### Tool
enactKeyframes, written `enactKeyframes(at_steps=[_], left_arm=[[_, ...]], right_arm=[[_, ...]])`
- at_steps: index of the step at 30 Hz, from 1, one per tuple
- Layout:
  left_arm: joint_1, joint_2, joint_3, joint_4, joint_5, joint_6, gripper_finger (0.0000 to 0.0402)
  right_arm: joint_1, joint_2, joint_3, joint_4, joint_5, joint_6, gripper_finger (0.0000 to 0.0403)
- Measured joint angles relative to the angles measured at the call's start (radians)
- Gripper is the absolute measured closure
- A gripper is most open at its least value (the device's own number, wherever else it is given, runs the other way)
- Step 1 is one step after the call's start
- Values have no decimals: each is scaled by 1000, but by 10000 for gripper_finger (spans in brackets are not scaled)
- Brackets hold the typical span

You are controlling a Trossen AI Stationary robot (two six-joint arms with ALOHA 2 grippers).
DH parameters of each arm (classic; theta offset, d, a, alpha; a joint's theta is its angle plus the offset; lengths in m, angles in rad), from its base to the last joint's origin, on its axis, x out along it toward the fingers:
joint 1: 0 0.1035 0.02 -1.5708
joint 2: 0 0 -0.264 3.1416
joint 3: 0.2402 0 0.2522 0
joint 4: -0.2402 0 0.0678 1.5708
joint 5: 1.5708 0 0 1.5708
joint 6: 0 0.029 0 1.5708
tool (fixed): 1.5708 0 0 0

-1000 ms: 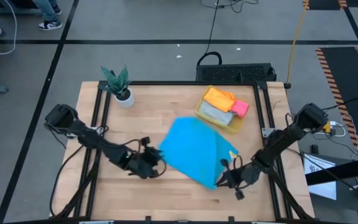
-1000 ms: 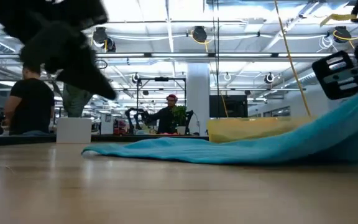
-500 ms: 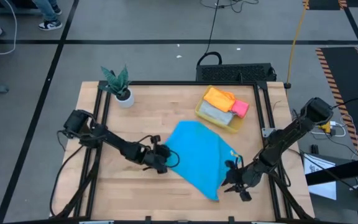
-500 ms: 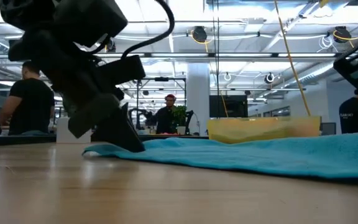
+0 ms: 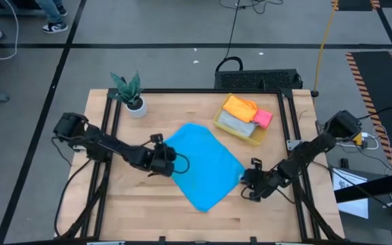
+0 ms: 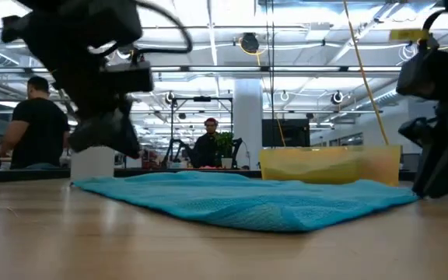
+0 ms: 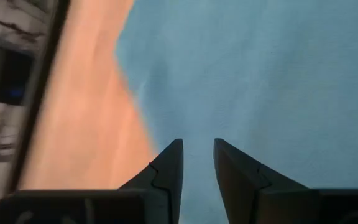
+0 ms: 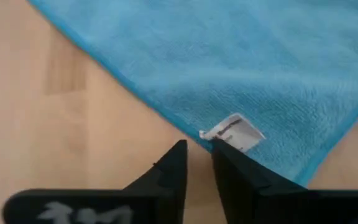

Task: Fold microfiber towels
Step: Fold the blue kitchen towel

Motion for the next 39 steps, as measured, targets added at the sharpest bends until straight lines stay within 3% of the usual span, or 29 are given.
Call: enactKeyframes(at_steps=[3,8,13,16,19,23,30,33,36,39], left_arm=[[3,-27,-2,84,57,6,309],[9,-9,-2,338,150,82,309],[35,52,1,563,188,166,309],[73,96,-5,619,199,203,309],[119,167,2,704,294,203,309],[151,247,5,712,408,154,309],[134,258,13,680,415,151,309],[119,212,15,642,419,166,309],[106,191,37,688,423,177,309],[100,195,61,768,471,210,309]], right_arm=[[-3,44,1,77,-62,-12,359],[34,46,0,209,-310,-77,397],[50,-7,-1,276,-277,-160,397],[37,-11,-1,300,-183,-164,400],[11,2,-12,263,-128,-123,402],[7,54,-33,257,-183,-27,402],[87,156,12,382,-342,49,402],[116,164,53,394,-387,-18,403],[132,131,76,407,-364,-173,403],[116,79,73,383,-250,-257,403]])
